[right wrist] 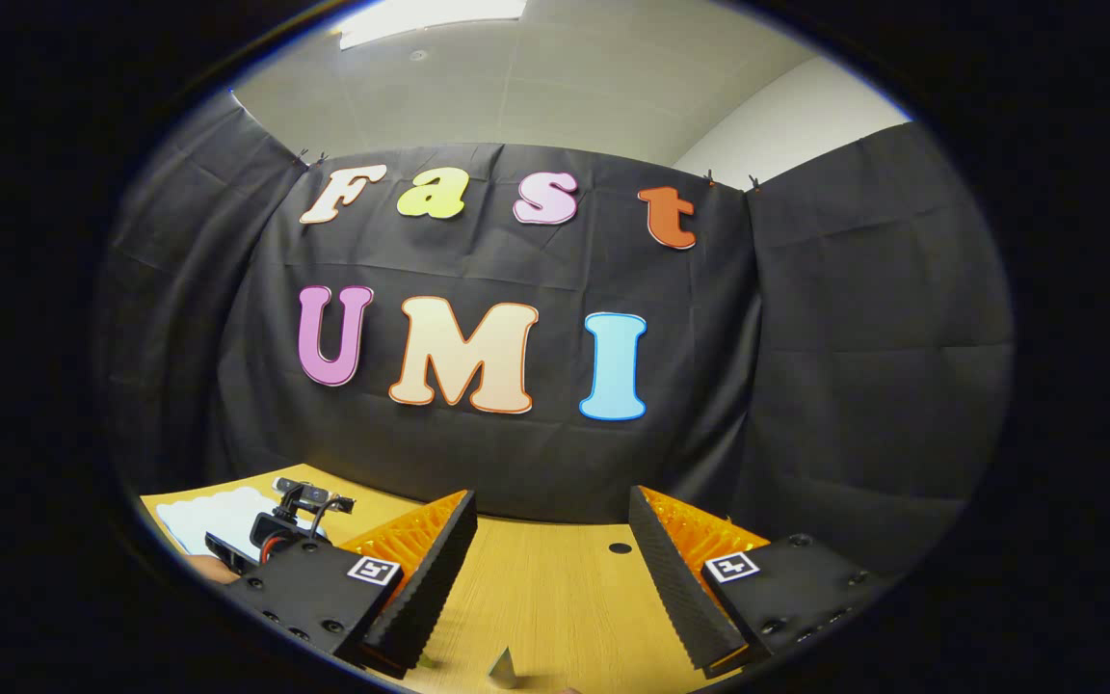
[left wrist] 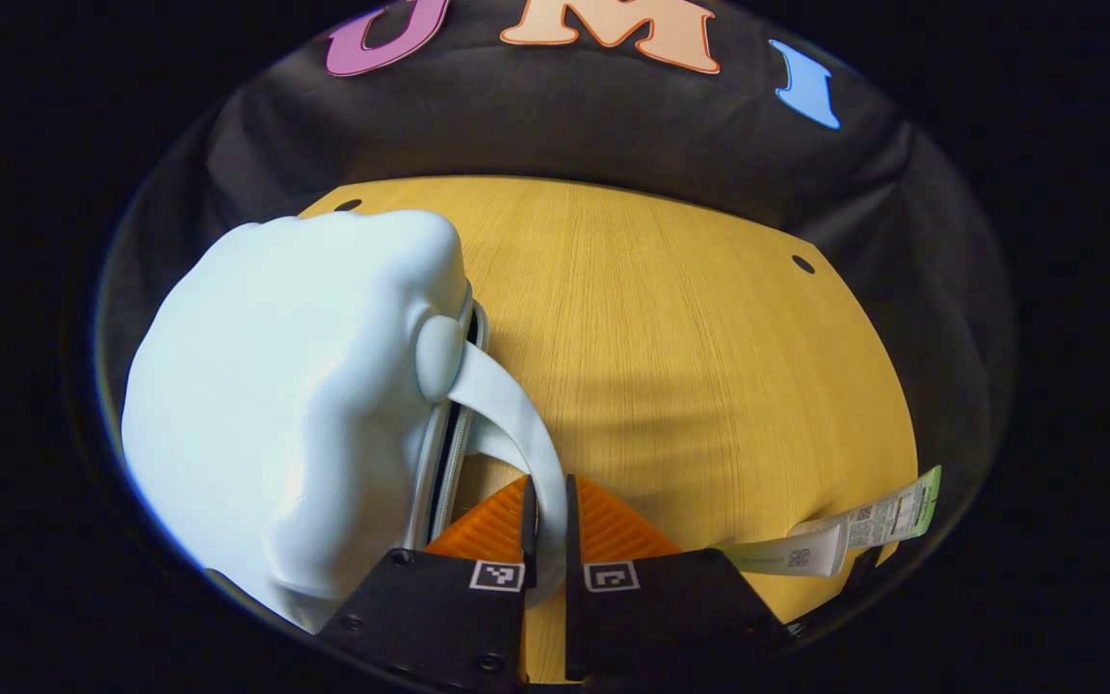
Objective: First open the suitcase, pack the skin care products into it, and then close the suitcase.
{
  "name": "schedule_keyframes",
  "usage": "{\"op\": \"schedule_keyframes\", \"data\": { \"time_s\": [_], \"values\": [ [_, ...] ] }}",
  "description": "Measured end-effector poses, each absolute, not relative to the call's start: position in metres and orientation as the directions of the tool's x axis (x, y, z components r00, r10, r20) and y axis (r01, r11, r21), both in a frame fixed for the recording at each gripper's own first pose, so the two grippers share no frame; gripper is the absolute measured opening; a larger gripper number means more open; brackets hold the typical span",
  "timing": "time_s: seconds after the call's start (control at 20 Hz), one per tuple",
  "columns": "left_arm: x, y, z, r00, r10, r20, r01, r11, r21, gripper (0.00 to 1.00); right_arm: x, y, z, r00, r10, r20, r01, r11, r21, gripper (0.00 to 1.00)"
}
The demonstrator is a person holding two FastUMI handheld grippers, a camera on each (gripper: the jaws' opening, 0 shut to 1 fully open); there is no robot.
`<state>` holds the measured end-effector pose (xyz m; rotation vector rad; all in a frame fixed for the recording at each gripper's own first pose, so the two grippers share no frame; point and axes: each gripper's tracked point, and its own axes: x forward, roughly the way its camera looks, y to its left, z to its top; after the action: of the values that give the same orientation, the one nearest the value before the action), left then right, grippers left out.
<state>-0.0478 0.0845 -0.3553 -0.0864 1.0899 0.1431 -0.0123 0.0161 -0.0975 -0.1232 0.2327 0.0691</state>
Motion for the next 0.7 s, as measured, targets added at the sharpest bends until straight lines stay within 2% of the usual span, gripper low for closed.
{"op": "schedule_keyframes", "data": {
  "time_s": [0.25, 0.4, 0.7],
  "values": [
    [-0.046, 0.086, -0.354, 0.446, 0.113, -0.888, -0.091, 0.993, 0.081, 0.00, -0.014, 0.012, -0.096, 0.973, 0.043, -0.229, -0.069, 0.992, -0.105, 0.99],
    [-0.042, 0.080, -0.345, 0.483, 0.134, -0.865, -0.066, 0.991, 0.117, 0.00, -0.015, 0.009, -0.091, 0.978, 0.041, -0.205, -0.065, 0.992, -0.112, 0.99],
    [-0.038, 0.073, -0.322, 0.509, 0.105, -0.855, -0.063, 0.994, 0.085, 0.00, -0.017, 0.000, -0.092, 0.981, 0.032, -0.192, -0.053, 0.993, -0.108, 0.98]
  ]
}}
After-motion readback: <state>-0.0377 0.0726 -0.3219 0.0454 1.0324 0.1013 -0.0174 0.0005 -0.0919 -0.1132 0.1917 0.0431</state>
